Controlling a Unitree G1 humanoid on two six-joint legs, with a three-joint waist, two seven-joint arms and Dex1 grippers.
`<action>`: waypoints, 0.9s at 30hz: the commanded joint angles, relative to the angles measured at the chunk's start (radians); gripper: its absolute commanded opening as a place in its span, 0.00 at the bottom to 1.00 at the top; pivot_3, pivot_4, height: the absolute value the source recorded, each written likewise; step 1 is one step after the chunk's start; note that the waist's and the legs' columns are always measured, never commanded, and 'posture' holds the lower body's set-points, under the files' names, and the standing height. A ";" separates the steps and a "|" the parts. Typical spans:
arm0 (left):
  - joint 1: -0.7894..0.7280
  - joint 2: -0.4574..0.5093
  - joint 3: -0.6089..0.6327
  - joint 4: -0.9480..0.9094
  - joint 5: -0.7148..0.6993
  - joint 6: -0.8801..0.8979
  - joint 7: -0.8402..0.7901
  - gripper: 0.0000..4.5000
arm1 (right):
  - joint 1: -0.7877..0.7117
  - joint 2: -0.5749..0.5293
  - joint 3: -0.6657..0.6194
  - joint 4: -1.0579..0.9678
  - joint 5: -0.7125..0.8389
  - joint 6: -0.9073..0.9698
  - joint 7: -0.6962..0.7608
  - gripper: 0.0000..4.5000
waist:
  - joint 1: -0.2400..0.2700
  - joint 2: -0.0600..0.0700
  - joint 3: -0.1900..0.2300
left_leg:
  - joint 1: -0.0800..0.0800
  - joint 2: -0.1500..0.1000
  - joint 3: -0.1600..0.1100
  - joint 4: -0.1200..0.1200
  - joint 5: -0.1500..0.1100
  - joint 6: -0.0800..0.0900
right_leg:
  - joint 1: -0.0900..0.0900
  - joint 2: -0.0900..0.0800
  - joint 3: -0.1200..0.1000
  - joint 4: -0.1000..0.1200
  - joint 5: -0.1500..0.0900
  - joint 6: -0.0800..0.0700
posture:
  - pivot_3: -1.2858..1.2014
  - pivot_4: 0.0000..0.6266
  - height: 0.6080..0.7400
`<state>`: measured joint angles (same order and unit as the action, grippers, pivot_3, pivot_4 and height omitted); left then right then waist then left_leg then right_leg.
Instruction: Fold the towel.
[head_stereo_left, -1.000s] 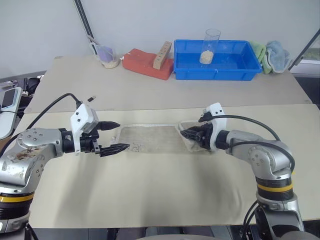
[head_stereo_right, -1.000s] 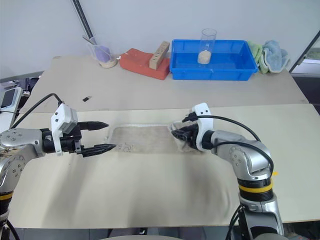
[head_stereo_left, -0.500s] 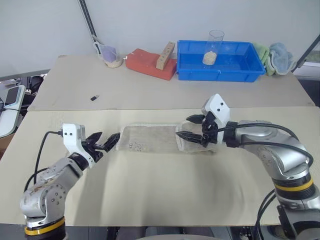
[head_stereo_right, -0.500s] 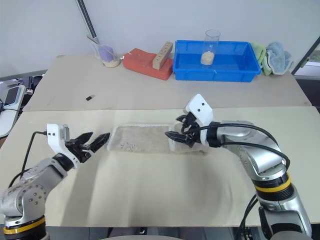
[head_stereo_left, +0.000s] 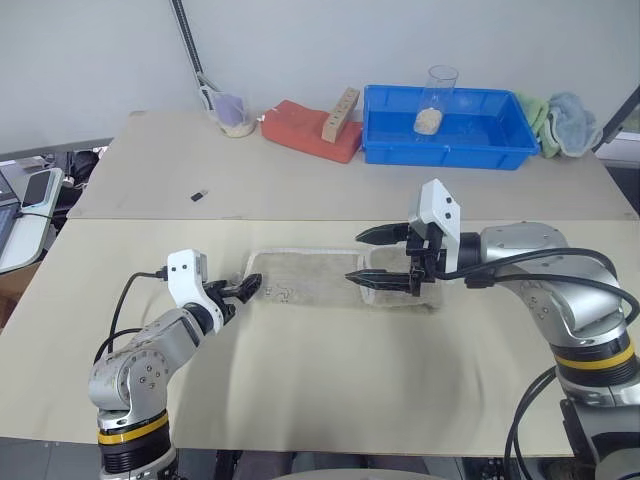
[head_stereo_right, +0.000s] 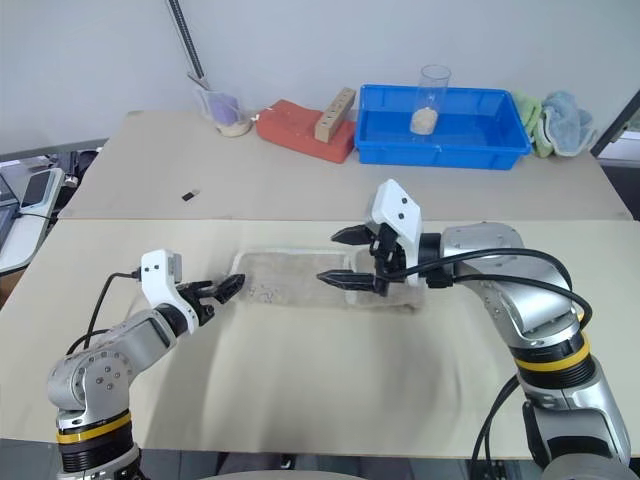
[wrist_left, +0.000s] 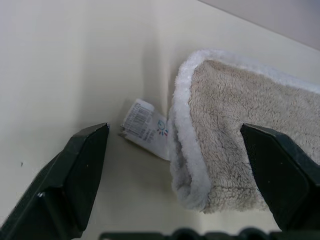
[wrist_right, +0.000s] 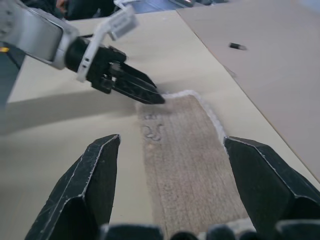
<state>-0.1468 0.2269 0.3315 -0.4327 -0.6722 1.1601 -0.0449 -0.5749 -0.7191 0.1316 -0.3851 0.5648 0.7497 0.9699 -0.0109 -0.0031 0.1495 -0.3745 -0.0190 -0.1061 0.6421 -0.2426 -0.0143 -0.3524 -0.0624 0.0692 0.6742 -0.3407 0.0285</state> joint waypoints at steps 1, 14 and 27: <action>0.007 -0.015 -0.062 0.016 -0.014 0.117 0.013 0.62 | -0.035 -0.027 -0.053 -0.026 0.039 0.003 0.035 0.83 | 0.001 0.000 0.000 | 0.000 0.000 0.000 0.000 0.000 0.000 | 0.000 0.000 0.000 -0.001 0.000 0.000 | 0.52 0.24 1.00; -0.084 0.088 -0.186 -0.017 0.120 -0.039 -0.049 0.02 | -0.024 -0.153 -0.102 -0.036 0.108 0.052 0.123 0.83 | 0.020 -0.001 0.001 | -0.001 -0.001 0.001 0.000 0.000 0.000 | 0.001 -0.003 0.000 -0.003 0.000 0.000 | 0.52 0.24 1.00; -0.381 0.031 -0.507 0.049 0.149 -0.112 -0.239 0.02 | 0.285 -0.472 -0.385 -0.095 0.138 0.110 0.224 0.83 | 0.021 -0.003 0.002 | -0.010 -0.001 0.003 0.000 0.000 -0.001 | 0.000 0.001 -0.001 -0.010 0.001 0.001 | 0.52 0.24 1.00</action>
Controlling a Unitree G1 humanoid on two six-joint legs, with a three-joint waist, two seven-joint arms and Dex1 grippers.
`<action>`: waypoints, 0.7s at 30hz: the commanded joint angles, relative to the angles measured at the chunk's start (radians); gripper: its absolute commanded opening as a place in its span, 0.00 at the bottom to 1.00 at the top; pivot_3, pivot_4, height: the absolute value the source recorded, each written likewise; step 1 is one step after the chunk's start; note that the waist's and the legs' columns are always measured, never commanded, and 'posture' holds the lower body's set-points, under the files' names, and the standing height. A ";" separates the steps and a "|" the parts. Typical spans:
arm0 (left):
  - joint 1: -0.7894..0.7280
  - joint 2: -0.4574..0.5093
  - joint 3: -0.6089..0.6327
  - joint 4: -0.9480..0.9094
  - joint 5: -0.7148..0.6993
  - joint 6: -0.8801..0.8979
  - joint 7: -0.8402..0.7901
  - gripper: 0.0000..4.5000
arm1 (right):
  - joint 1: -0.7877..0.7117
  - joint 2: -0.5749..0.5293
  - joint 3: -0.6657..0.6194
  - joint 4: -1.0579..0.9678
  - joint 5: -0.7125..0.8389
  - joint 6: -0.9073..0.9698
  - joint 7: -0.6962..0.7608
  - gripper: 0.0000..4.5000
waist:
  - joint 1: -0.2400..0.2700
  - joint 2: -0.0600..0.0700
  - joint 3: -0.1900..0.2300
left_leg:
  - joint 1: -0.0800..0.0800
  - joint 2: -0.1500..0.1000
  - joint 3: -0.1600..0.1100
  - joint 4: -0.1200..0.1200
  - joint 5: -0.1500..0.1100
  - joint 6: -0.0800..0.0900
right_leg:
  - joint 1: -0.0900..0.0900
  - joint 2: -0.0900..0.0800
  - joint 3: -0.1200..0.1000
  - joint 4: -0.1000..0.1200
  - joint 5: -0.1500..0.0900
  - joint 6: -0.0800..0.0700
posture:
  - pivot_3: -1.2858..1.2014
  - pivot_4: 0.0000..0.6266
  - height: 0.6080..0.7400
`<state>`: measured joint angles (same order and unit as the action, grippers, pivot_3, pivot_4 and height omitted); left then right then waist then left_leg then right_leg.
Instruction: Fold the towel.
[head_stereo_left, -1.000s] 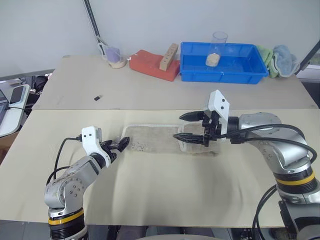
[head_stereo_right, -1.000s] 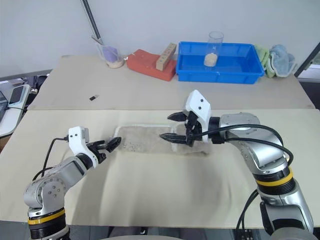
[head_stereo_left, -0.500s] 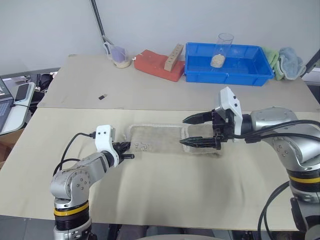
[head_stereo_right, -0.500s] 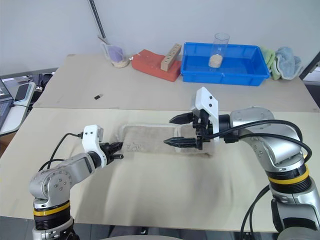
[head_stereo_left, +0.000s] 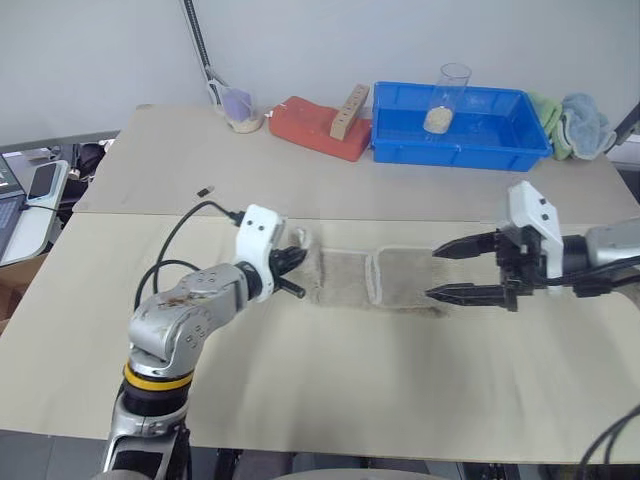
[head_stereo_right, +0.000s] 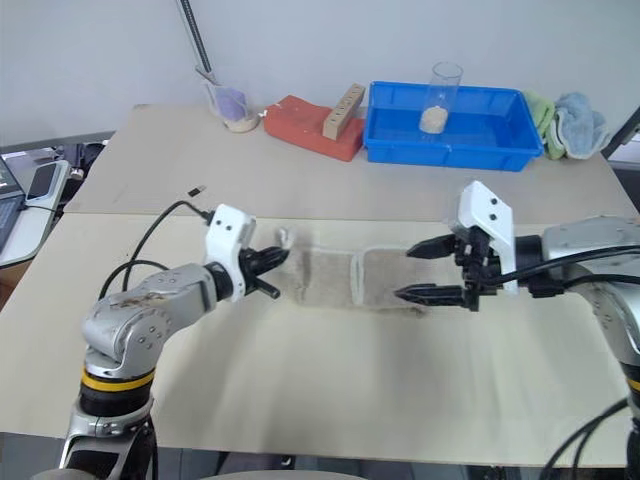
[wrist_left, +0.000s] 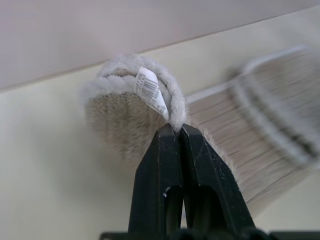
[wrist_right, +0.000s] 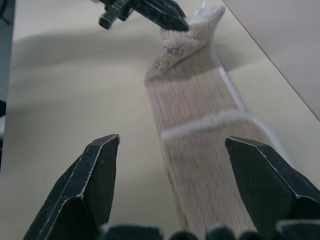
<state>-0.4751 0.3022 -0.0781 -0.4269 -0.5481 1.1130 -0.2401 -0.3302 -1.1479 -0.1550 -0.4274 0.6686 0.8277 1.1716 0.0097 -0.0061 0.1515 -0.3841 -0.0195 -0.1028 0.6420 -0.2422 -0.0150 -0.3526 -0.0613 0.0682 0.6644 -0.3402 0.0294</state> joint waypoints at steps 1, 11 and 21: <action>-0.070 -0.074 -0.126 0.076 0.036 -0.084 -0.052 0.02 | 0.067 -0.057 -0.125 -0.067 0.041 0.044 0.021 0.83 | 0.002 0.000 0.000 | 0.000 0.000 0.000 0.000 0.000 0.000 | 0.001 0.000 0.000 0.000 0.000 0.000 | 0.52 0.24 1.00; -0.178 -0.289 -0.340 0.375 0.180 -0.337 -0.165 0.02 | 0.203 -0.080 -0.306 -0.176 0.107 0.160 -0.045 0.83 | -0.003 -0.004 0.003 | -0.001 0.000 0.002 0.001 0.000 0.000 | 0.001 0.001 0.001 -0.001 0.000 0.000 | 0.52 0.24 1.00; -0.176 -0.347 -0.365 0.420 0.237 -0.418 -0.249 0.32 | 0.275 -0.070 -0.377 -0.217 0.137 0.197 -0.092 0.83 | 0.000 -0.004 0.003 | -0.001 -0.001 0.002 0.001 0.000 0.000 | 0.001 0.000 0.001 -0.001 0.000 0.000 | 0.52 0.24 1.00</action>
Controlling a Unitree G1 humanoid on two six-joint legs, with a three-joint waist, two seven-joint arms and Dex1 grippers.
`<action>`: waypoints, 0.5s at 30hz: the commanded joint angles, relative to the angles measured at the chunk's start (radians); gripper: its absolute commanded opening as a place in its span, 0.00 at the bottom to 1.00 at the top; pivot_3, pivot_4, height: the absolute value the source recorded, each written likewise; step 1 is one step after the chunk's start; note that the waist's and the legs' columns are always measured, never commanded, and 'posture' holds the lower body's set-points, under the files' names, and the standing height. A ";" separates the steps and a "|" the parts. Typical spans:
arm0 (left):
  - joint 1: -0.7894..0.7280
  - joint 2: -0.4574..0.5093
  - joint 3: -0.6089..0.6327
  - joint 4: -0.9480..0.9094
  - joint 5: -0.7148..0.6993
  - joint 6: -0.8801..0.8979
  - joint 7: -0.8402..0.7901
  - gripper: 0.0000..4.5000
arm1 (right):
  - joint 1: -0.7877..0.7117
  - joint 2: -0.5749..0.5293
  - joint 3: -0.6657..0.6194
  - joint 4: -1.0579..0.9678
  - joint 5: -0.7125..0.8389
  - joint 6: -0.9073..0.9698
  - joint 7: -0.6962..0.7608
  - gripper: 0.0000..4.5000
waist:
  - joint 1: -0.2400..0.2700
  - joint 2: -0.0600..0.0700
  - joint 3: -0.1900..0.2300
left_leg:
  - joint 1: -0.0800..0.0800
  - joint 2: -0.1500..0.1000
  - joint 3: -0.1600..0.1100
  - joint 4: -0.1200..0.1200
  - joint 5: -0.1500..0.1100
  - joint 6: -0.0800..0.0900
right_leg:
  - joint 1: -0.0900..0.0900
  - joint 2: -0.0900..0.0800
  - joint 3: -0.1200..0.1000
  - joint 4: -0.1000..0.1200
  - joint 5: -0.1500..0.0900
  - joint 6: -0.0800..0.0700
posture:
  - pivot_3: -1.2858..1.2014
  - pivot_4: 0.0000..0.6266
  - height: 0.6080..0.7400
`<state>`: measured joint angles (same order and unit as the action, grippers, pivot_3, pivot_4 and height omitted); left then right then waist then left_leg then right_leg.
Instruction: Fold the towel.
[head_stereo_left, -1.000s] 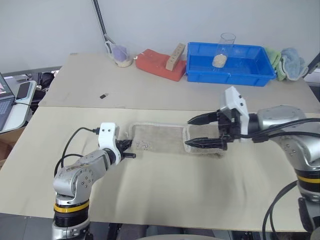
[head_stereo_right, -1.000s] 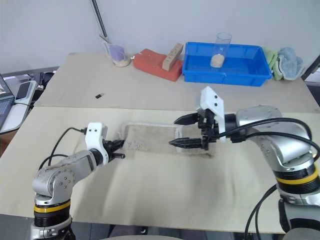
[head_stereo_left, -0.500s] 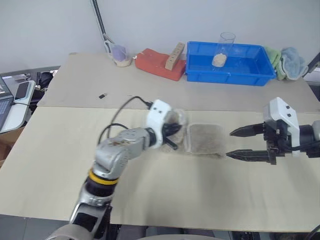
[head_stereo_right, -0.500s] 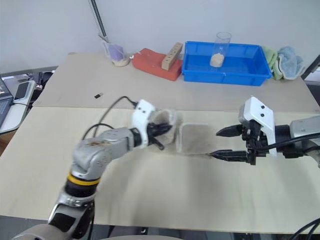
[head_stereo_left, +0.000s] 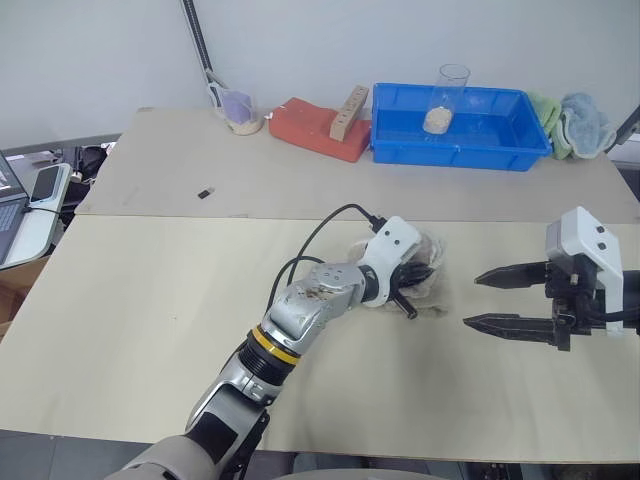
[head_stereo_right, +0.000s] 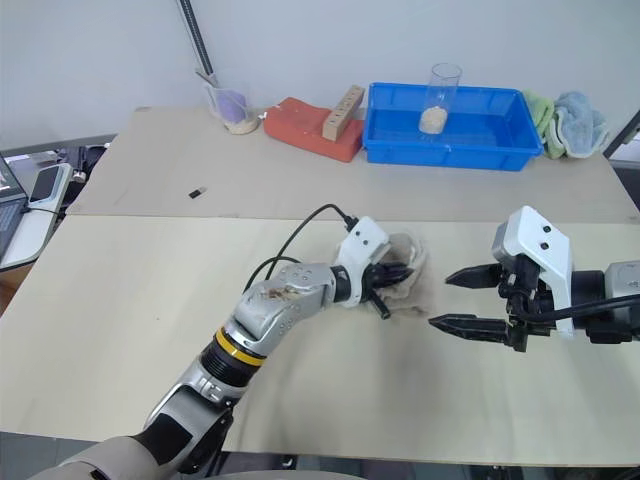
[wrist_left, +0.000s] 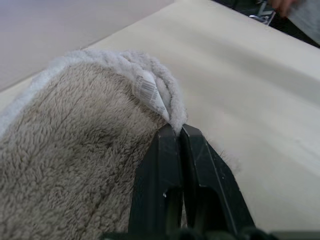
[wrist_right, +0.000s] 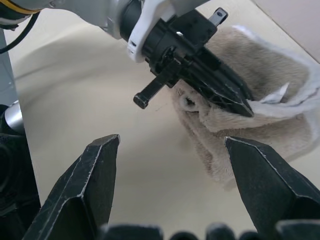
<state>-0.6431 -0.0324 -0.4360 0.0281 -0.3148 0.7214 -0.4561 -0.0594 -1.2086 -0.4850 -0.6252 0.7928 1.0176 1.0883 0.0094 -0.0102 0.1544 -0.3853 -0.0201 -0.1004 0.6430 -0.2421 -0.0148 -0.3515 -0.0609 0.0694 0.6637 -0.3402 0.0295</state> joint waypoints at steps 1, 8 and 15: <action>-0.004 -0.005 -0.007 -0.057 -0.004 -0.025 -0.051 0.43 | 0.008 -0.008 -0.048 -0.018 0.011 0.004 -0.013 0.83 | 0.000 0.000 0.000 | 0.000 0.000 0.000 0.000 0.000 0.000 | 0.000 0.000 0.000 0.000 0.000 0.000 | 0.52 0.24 1.00; 0.006 0.057 0.070 -0.197 -0.089 -0.002 -0.175 0.99 | 0.005 0.016 -0.038 0.010 -0.002 -0.015 -0.073 0.83 | -0.002 0.000 0.000 | 0.000 0.000 0.000 0.000 0.000 0.000 | 0.000 0.000 0.000 0.000 0.000 0.000 | 0.52 0.24 1.00; -0.007 0.359 0.229 -0.283 -0.163 -0.071 -0.423 1.00 | -0.109 0.130 0.067 0.044 -0.009 -0.002 -0.262 0.88 | -0.019 0.001 -0.001 | 0.001 0.002 0.000 0.000 0.000 0.000 | 0.000 0.001 0.000 0.001 0.000 0.000 | 0.52 0.24 1.00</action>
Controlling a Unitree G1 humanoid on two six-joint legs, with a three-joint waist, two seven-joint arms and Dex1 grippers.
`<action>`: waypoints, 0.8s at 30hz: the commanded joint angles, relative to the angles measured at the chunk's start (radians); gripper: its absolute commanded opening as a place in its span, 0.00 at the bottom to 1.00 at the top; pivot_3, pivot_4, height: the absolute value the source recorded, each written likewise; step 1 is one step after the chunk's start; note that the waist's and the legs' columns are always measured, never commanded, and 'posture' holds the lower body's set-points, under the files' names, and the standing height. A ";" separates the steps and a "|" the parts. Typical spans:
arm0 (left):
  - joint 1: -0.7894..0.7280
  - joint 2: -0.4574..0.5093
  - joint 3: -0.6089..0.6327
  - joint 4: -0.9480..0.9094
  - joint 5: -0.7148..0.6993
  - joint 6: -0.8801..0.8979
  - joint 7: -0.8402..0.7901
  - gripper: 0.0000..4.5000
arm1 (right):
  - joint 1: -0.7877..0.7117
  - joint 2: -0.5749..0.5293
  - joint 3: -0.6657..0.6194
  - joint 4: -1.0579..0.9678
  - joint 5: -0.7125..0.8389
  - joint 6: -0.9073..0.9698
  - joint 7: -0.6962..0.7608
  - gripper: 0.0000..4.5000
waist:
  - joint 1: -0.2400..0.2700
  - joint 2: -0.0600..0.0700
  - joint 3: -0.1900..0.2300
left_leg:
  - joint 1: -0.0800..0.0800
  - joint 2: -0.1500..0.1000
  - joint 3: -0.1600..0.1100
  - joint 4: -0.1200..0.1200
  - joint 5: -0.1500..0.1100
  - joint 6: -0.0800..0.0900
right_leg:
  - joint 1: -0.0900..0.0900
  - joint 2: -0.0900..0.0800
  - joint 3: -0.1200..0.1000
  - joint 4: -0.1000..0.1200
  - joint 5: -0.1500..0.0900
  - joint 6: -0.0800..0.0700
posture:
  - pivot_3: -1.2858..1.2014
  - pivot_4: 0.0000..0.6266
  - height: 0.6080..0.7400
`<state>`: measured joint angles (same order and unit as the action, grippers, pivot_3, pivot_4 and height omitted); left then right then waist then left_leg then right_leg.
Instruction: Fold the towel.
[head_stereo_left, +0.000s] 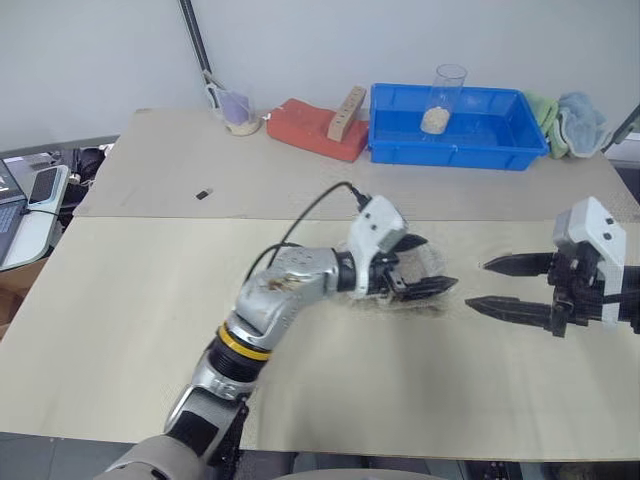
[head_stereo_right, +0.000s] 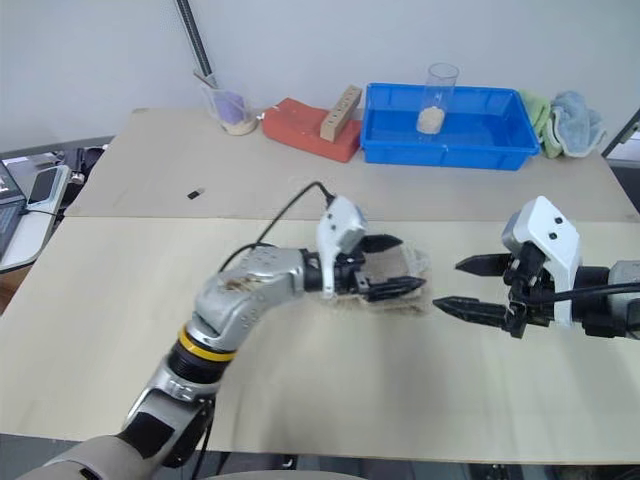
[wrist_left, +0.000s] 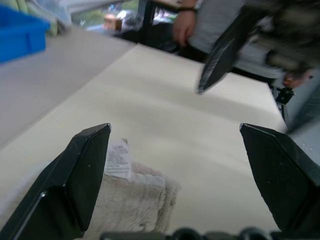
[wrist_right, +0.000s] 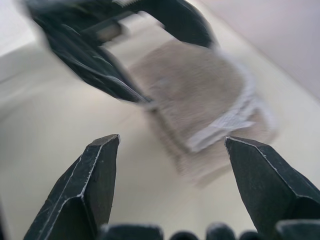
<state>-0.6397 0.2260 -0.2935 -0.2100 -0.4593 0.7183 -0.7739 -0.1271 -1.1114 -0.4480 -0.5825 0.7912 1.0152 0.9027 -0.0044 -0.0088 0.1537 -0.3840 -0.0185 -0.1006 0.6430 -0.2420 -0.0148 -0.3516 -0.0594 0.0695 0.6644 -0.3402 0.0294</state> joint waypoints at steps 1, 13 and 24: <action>-0.003 0.166 0.099 -0.039 -0.009 -0.107 -0.160 1.00 | -0.058 0.053 0.059 0.008 -0.016 0.002 -0.104 0.95 | -0.010 0.000 0.000 | 0.001 0.000 0.000 0.000 0.000 0.000 | 0.000 0.000 0.000 0.001 0.000 0.000 | 0.52 0.24 1.00; 0.170 0.534 0.220 -0.016 -0.013 -0.321 -0.454 1.00 | -0.200 0.320 0.402 0.293 -0.352 -0.154 -0.363 0.99 | -0.004 0.005 -0.002 | -0.001 0.000 -0.004 0.000 0.000 0.000 | -0.002 -0.001 -0.001 0.000 0.000 0.000 | 0.52 0.24 1.00; 0.240 0.589 0.262 -0.029 0.004 -0.372 -0.461 1.00 | -0.227 0.429 0.392 0.441 -0.320 -0.084 -0.329 0.82 | -0.026 0.006 -0.002 | 0.002 0.001 -0.004 -0.002 0.000 0.000 | -0.002 0.001 -0.001 0.003 0.000 0.000 | 0.52 0.24 1.00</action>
<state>-0.3941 0.8010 -0.0626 -0.2257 -0.4638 0.3726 -1.2367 -0.3308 -0.6889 -0.0269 -0.1441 0.4556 0.9167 0.5678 -0.0302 -0.0030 0.1513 -0.3824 -0.0179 -0.1047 0.6413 -0.2420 -0.0146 -0.3539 -0.0589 0.0690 0.6676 -0.3402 0.0293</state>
